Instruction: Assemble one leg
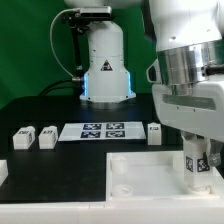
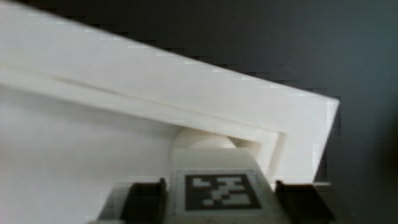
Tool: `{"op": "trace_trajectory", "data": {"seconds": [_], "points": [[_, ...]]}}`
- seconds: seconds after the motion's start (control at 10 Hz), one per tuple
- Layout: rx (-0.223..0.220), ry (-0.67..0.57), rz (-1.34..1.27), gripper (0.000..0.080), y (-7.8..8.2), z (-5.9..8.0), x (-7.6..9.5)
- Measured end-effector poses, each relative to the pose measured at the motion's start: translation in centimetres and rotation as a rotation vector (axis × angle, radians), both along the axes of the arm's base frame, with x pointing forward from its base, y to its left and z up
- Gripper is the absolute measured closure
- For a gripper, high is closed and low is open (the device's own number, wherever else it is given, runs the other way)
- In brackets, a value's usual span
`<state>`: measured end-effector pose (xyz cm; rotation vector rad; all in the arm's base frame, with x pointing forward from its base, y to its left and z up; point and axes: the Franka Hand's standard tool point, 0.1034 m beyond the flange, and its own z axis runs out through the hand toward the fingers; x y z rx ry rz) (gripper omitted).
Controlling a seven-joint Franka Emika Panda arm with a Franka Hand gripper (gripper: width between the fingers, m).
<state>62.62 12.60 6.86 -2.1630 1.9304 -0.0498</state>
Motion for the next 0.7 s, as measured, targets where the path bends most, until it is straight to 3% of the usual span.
{"op": "trace_trajectory", "data": {"seconds": [0.1,0.5,0.6,0.7], "points": [[0.069,0.015,-0.247,0.0508,0.18,-0.01,0.27],[0.055,0.010,-0.165,0.0499,0.22,-0.05,0.24],[0.033,-0.001,-0.068,0.0499,0.13,-0.06,0.22],[-0.016,-0.004,0.179,0.0319,-0.17,0.00,0.12]]}}
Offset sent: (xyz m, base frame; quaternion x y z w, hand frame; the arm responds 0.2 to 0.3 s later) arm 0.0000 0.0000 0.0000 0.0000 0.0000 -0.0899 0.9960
